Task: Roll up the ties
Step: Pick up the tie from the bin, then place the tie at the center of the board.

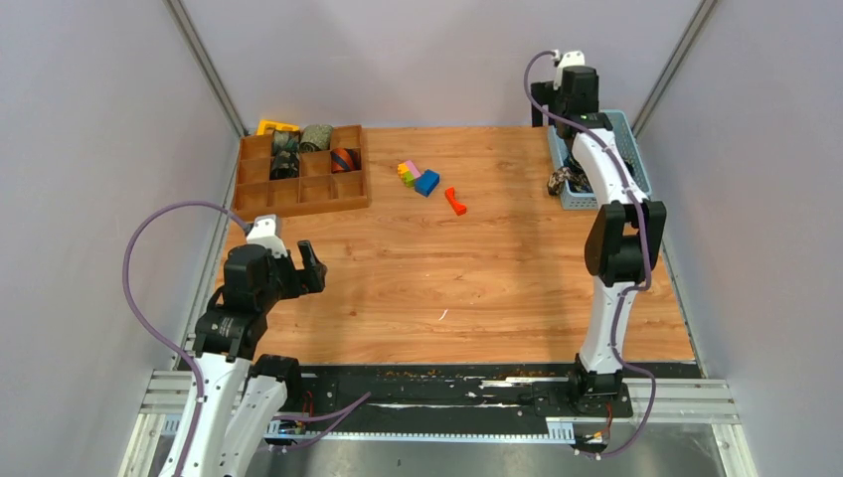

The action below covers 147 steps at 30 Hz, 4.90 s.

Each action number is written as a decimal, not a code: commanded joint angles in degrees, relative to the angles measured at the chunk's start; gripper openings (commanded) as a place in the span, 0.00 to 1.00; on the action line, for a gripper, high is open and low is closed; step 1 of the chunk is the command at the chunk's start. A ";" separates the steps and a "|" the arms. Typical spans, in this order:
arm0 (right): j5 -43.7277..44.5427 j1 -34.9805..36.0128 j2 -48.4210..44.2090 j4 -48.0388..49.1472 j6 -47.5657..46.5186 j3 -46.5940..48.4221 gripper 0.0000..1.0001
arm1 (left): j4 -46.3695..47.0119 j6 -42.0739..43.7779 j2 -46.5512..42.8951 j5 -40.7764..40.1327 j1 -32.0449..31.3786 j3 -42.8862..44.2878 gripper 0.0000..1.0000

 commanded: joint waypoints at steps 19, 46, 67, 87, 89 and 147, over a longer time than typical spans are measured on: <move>-4.60 -8.94 -1.55 -6.76 19.55 0.49 0.96 | 1.46 -0.40 -2.56 0.37 0.52 1.61 1.00; -13.34 -15.57 22.58 -11.82 31.73 23.28 0.82 | 1.87 0.04 -2.01 1.62 0.71 1.45 1.00; -7.10 -12.38 22.72 -6.64 27.34 28.72 0.00 | 1.92 0.13 -1.70 1.90 1.12 1.43 1.00; -11.75 -4.83 -8.94 -2.26 23.31 22.81 0.00 | 2.03 0.30 -3.11 2.16 1.30 1.26 1.00; -11.26 -3.74 -11.64 -1.99 22.81 22.76 0.00 | 2.03 0.30 -3.20 2.16 1.31 1.26 1.00; -51.55 9.96 -20.95 -2.67 27.63 -35.47 0.00 | 1.99 0.13 -2.69 1.88 1.31 1.08 1.00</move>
